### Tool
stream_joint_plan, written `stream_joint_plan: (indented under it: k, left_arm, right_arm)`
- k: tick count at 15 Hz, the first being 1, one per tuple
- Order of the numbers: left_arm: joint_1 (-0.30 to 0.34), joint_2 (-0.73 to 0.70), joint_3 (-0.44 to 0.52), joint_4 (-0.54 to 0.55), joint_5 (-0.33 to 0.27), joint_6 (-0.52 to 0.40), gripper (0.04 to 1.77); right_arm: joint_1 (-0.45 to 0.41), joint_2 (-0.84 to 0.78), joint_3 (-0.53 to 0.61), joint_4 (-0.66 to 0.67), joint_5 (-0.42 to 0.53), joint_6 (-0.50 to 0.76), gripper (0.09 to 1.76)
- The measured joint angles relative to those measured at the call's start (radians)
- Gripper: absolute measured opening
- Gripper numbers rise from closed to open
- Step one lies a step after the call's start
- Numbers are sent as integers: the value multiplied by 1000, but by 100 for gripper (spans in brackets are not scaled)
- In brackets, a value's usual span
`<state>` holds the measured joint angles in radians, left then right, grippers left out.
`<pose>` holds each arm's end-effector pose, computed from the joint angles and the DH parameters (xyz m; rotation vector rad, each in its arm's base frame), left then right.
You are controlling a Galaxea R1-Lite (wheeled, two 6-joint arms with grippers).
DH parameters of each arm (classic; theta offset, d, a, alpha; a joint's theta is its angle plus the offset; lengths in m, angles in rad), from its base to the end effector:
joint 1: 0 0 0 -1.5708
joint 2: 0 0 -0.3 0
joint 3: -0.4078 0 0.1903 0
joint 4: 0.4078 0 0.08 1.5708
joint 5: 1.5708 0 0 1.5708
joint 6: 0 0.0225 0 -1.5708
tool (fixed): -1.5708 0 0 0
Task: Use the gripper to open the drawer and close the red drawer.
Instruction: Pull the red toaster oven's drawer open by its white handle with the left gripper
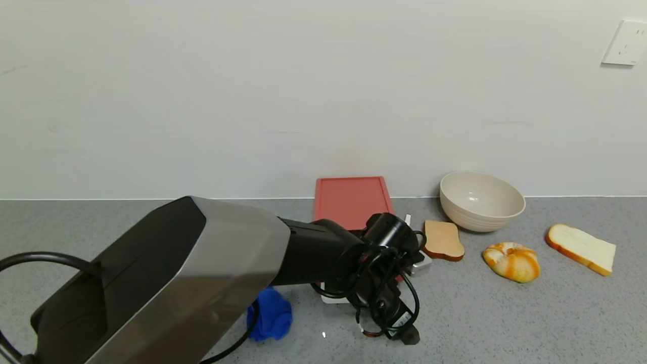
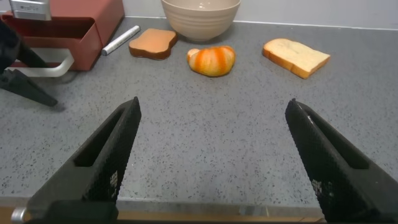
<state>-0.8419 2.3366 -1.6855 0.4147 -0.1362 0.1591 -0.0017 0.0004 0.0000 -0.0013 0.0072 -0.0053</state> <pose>0.2922 -0.3318 0.0809 0.5157 0.9705 -0.9665 -0.0228 0.0002 0.0756 -0.0053 -0.0009 0.0055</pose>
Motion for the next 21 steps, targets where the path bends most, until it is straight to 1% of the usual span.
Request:
stream_joint_plan:
  k: [3,9,13,17,21]
  left_arm:
    - [-7,-3,8,1,9,-12,172]
    - [-31,-29,50,5,13,-91,172]
    - [-44,-39,66,10,12,-118,172]
    - [-60,-45,87,-1,33,-145,172]
    - [-67,-48,90,0,36,-178,172]
  right_arm:
    - [0,0,0,0,0,1,171]
    - [0,0,0,0,0,1,171]
    - [0,0,0,0,0,1,171]
    - [0,0,0,0,0,0,171]
    - [0,0,0,0,0,1,171]
